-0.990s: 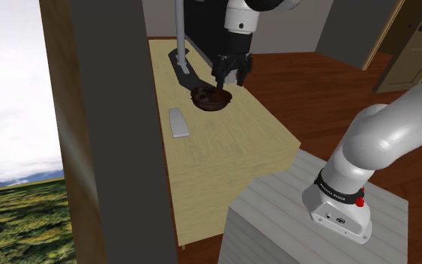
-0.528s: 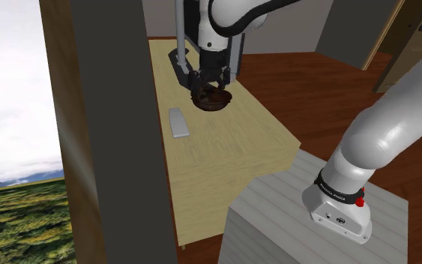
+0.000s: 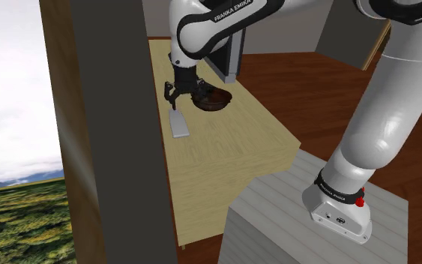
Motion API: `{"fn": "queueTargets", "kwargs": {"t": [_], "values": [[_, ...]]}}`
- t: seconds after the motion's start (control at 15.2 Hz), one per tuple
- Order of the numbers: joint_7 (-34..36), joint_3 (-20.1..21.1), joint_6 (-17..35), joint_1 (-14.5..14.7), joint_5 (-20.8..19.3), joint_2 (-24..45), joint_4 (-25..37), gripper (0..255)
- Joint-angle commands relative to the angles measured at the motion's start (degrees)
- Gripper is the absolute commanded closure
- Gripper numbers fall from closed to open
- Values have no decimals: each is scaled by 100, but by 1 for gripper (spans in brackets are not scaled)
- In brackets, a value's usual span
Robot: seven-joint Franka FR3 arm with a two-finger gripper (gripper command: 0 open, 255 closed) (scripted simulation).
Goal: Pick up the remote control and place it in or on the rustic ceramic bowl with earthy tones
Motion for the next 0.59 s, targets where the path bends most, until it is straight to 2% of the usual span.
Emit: {"fn": "queueTargets", "kwargs": {"t": [0.0, 0.2, 0.53], "values": [[386, -28, 109, 63, -247, 483, 312, 0], [886, -137, 106, 216, -573, 1211, 948, 0], [935, -178, 367, 248, -640, 1363, 831, 0]]}}
